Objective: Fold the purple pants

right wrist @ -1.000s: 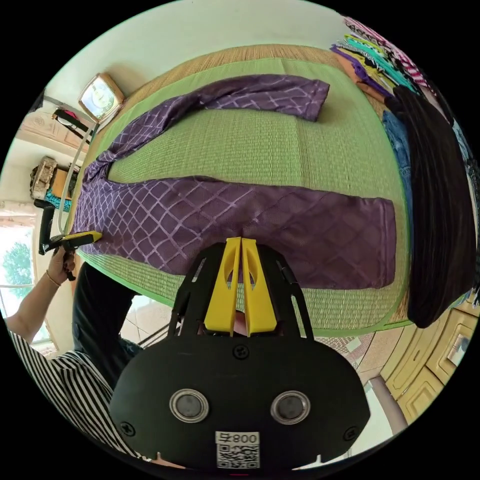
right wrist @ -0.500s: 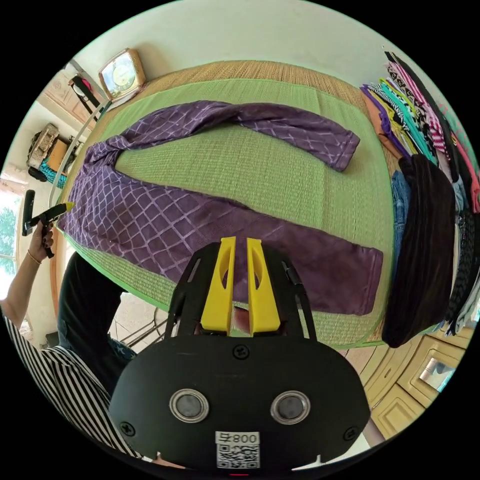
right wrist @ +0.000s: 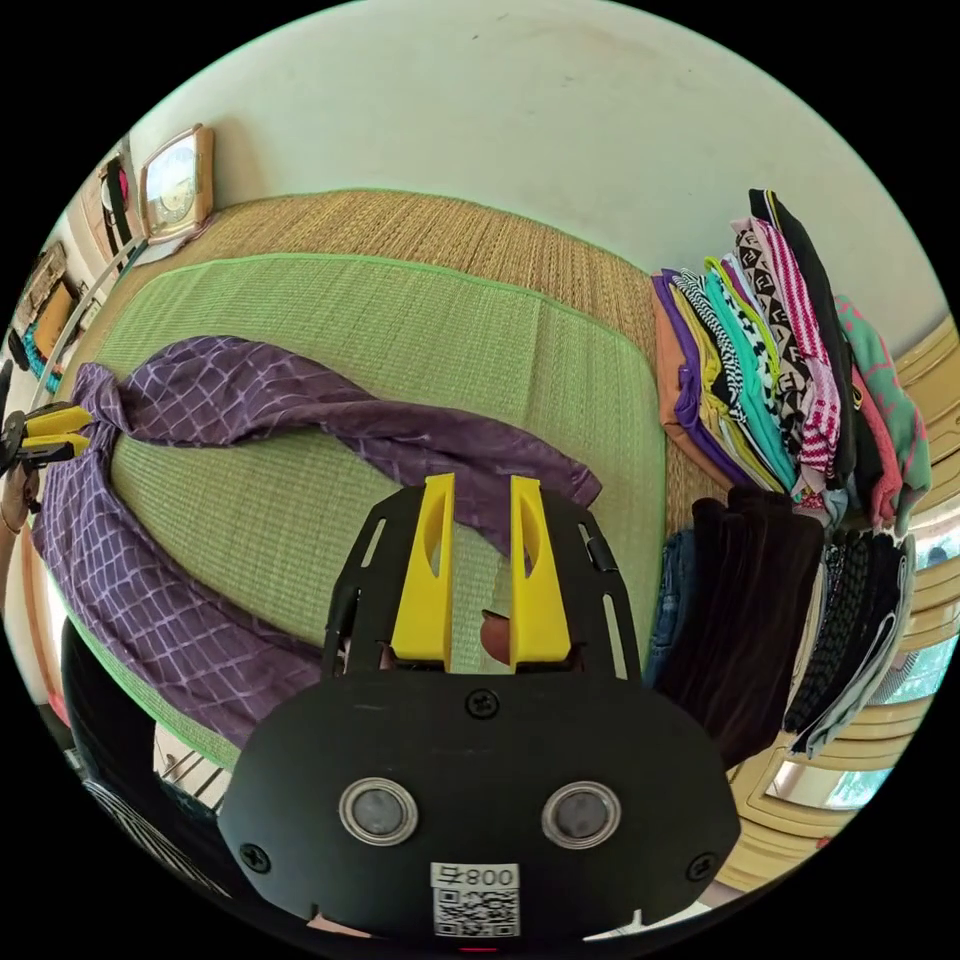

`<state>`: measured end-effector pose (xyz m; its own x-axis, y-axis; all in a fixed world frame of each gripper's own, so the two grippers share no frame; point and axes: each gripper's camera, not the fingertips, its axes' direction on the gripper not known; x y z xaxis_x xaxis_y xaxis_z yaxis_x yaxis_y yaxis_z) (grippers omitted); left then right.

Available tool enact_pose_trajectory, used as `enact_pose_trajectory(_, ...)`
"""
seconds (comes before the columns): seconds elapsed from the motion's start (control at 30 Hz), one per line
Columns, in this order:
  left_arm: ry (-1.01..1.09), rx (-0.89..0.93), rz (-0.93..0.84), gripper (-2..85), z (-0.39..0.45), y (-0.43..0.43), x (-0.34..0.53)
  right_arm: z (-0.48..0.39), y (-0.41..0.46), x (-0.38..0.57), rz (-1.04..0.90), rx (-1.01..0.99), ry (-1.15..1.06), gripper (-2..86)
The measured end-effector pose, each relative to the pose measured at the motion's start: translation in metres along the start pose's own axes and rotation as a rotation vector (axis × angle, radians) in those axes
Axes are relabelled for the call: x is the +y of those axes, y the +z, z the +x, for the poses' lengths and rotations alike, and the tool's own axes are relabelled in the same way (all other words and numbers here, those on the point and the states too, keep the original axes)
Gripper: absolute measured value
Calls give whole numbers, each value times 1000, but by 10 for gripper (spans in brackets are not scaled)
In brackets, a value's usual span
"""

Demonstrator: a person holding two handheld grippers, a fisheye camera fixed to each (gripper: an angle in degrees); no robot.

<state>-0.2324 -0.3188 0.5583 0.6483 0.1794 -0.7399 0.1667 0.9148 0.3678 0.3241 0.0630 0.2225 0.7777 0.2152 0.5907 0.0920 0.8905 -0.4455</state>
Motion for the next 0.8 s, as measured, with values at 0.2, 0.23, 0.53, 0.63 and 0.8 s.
enact_pose_trajectory(0.2,3,-114,-138,54,15,45,-27,25,36,-29,-87,14,83,93)
enact_pose_trajectory(0.23,-7,-128,-145,44,16,48,-29,26,41,-30,-102,3,86,92)
enact_pose_trajectory(0.53,-84,-81,-14,1,30,14,-31,27,21,-27,-65,-77,106,29)
enact_pose_trajectory(0.63,-117,-54,77,0,31,-16,-26,35,-27,-8,46,-107,102,22)
enact_pose_trajectory(0.8,-183,-37,246,-1,32,-73,-30,56,-123,14,206,-136,106,17)
